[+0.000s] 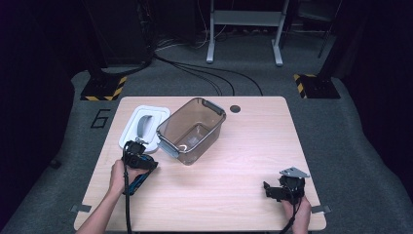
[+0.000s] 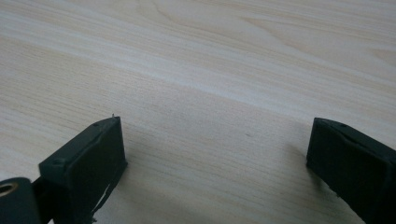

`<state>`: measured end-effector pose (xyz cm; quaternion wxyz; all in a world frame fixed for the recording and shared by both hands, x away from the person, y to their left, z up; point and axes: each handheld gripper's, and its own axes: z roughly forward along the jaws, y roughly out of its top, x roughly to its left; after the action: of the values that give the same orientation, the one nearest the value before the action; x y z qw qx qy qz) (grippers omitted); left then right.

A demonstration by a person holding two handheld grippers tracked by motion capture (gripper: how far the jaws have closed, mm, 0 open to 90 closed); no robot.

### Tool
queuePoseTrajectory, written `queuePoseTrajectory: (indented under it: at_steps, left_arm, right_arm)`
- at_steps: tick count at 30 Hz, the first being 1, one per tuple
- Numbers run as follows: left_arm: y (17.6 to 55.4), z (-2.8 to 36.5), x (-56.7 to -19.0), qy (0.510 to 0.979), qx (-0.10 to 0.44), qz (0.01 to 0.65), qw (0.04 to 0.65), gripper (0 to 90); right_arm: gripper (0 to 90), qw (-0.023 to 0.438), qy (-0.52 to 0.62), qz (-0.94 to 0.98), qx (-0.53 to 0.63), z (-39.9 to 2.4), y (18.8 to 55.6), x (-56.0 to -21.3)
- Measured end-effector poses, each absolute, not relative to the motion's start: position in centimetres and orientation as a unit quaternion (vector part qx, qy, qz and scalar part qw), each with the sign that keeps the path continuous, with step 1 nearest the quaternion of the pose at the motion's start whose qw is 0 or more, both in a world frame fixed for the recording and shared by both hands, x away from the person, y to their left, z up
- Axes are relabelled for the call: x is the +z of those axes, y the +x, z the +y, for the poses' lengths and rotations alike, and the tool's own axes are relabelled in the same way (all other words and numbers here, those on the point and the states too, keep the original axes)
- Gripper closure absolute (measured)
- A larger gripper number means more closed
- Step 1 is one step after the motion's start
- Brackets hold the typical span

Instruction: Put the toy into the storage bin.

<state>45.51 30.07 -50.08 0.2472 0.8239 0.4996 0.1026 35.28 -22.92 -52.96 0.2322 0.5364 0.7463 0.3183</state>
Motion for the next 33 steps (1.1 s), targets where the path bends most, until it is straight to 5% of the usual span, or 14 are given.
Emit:
queuePoseTrajectory:
  at_steps: [33]
  left_arm:
    - [43.2, 31.9, -43.1, 0.803, 0.155, 0.459, 0.347, 25.0]
  right_arm:
    - [3.5, 0.232, 0.536, 0.746, 0.318, -22.9, 35.3, -53.0]
